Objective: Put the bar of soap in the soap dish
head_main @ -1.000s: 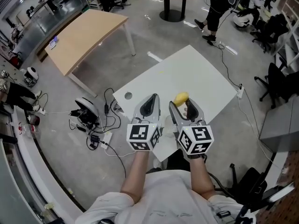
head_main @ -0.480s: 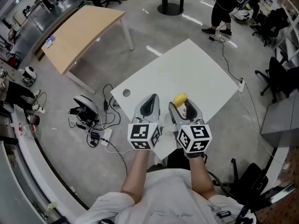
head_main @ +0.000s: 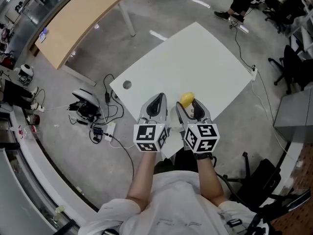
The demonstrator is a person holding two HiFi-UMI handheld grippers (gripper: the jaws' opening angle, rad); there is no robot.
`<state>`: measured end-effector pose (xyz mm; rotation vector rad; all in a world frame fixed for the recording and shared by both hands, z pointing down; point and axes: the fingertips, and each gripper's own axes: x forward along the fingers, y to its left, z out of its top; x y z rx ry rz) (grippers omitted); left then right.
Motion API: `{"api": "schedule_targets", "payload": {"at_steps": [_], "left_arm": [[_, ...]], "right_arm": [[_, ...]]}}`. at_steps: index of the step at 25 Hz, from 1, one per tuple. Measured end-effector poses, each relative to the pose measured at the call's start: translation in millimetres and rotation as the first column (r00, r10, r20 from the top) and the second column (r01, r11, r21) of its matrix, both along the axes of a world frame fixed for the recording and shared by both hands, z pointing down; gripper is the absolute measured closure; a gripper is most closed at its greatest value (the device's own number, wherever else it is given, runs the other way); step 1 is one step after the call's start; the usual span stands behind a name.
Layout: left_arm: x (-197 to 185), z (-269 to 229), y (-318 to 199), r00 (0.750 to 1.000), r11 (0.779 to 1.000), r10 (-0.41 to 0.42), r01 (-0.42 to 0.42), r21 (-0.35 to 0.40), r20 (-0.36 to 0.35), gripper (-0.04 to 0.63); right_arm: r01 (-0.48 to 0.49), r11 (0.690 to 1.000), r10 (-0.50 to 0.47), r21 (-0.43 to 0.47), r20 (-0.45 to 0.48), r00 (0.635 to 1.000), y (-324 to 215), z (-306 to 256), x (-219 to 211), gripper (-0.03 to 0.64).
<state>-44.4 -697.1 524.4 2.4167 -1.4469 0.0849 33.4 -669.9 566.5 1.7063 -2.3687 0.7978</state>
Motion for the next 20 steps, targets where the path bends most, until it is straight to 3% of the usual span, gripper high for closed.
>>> {"api": "schedule_targets", "payload": {"at_steps": [8, 13, 20], "left_arm": [[7.3, 47.4, 1.0, 1.0, 0.996, 0.006, -0.005, -0.086, 0.003, 0.595], [1.4, 87.6, 7.7, 1.0, 0.985, -0.008, 0.01, -0.173, 0.013, 0.595], [5.2, 113.4, 10.2, 1.0, 0.974, -0.007, 0.009, -0.224, 0.014, 0.595]], "right_arm": [[0.011, 0.991, -0.014, -0.131, -0.024, 1.0, 9.7, 64.6, -0.3, 0.354], [0.024, 0.974, -0.036, -0.225, -0.049, 0.998, 20.9, 107.2, -4.4, 0.353], [0.055, 0.946, -0.089, -0.32, -0.093, 0.992, 35.1, 157.8, -15.0, 0.354]]}}
